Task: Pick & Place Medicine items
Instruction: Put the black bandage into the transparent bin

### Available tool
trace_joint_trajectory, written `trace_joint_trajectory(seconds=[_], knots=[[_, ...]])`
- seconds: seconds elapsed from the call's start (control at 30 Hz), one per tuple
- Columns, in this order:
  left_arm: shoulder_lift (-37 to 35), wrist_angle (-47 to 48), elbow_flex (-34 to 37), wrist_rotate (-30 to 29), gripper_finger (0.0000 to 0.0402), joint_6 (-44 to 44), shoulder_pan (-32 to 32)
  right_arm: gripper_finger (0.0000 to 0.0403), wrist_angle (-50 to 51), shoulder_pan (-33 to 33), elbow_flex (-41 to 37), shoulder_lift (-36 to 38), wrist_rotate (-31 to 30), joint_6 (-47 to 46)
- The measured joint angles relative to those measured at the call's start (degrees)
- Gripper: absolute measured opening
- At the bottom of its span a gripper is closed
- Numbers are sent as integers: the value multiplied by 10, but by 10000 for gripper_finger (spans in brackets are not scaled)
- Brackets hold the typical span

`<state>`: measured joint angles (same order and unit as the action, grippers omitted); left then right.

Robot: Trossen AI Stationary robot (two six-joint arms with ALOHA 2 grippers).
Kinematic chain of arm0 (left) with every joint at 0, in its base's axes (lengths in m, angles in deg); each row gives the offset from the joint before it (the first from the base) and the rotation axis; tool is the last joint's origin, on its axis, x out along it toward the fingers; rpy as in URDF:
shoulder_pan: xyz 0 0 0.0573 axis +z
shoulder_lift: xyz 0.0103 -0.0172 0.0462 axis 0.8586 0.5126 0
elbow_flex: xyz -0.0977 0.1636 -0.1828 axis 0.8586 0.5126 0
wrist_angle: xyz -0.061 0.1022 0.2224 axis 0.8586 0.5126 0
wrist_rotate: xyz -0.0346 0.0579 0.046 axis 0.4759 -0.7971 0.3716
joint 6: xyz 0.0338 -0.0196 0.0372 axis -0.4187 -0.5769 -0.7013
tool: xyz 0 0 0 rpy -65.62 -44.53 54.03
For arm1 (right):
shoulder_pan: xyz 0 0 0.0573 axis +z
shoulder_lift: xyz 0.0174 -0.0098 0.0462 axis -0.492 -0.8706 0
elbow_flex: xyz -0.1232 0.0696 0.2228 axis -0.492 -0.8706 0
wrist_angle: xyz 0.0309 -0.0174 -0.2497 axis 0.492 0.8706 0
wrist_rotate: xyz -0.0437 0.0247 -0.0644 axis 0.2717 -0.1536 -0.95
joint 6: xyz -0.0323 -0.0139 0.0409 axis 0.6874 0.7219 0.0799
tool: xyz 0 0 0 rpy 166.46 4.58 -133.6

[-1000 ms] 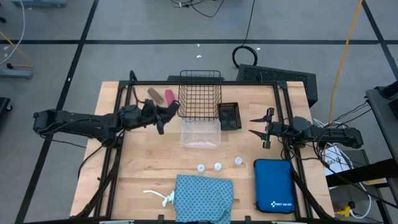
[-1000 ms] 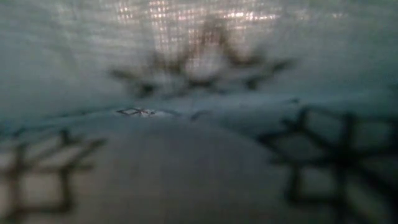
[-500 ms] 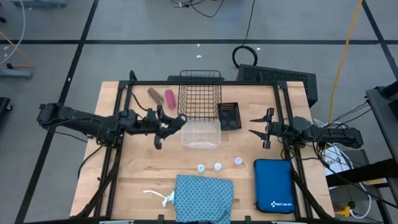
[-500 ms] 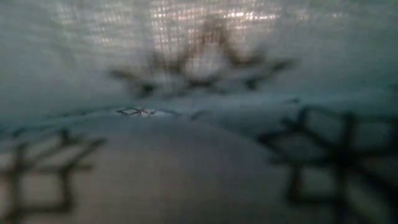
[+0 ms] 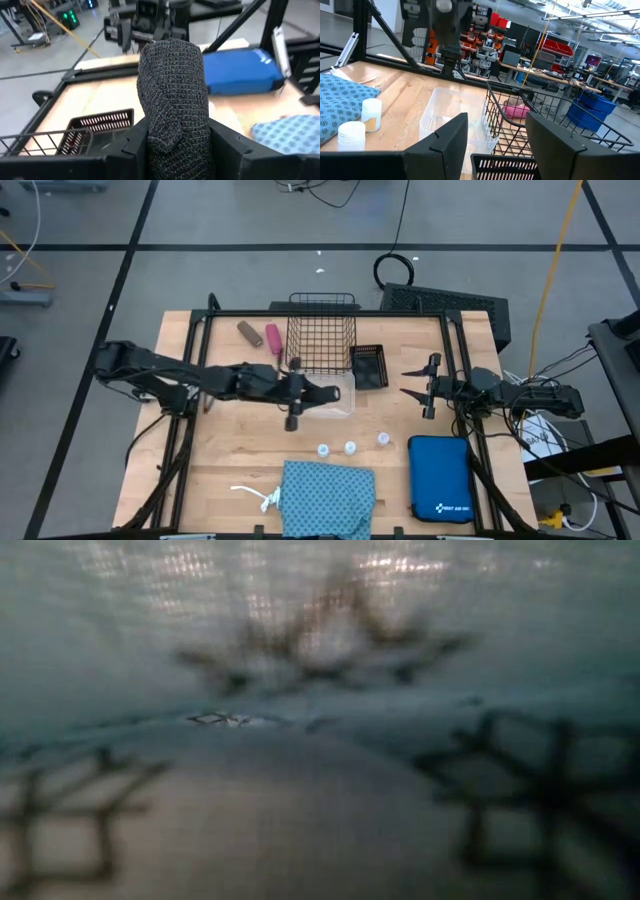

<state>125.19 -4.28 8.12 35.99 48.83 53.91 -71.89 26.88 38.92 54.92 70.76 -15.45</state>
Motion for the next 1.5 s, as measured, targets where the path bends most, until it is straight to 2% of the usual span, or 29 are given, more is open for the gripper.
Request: trace_joint_trajectory(seconds=[0.23, 0.5, 0.8, 1.27, 1.5], knots=[[66, 5, -5, 0, 152, 39, 16, 192, 0, 0, 0, 0, 0, 0], [102, 48, -5, -1, 152, 90, 29, 190, 0, 0, 0, 0, 0, 0], [117, 81, -6, -1, 152, 87, 35, 190, 0, 0, 0, 0, 0, 0], [118, 113, -6, 0, 152, 25, 34, 191, 0, 0, 0, 0, 0, 0], [123, 116, -6, 35, 152, 27, 43, 190, 0, 0, 0, 0, 0, 0]])
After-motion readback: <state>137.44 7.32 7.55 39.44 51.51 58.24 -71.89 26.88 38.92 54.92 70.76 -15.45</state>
